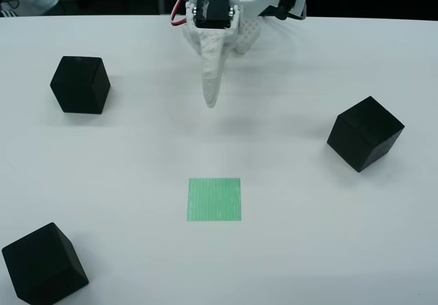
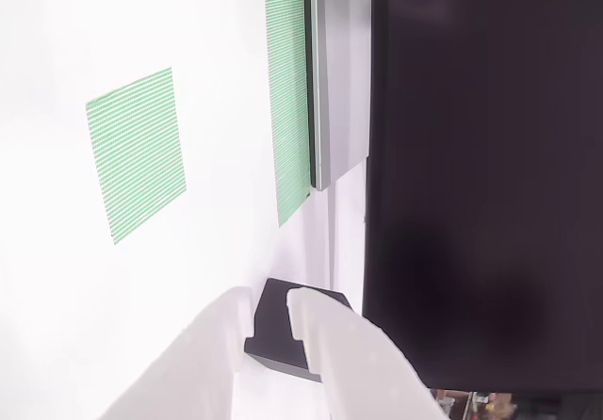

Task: Stack 3 Blocks on the chosen place.

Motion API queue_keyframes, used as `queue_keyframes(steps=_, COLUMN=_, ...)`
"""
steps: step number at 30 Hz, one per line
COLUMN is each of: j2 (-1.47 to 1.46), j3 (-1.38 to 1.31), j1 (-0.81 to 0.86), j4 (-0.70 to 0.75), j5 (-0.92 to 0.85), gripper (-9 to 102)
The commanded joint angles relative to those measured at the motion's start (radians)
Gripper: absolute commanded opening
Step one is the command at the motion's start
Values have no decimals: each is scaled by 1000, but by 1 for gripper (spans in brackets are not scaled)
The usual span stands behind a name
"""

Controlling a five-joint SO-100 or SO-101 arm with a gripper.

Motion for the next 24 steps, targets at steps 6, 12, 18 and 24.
queue_keyframes(steps=6, j2=18, j3=32, j1=-3, j4=-12, j5=2, gripper=0)
queue_keyframes(steps=12, j2=18, j3=32, j1=-3, j4=-12, j5=2, gripper=0)
queue_keyframes(steps=18, j2=18, j3=32, j1=-3, j4=-12, j5=2, gripper=0)
queue_keyframes(steps=24, j2=18, j3=32, j1=-23, j4=-12, j5=-6, gripper=0)
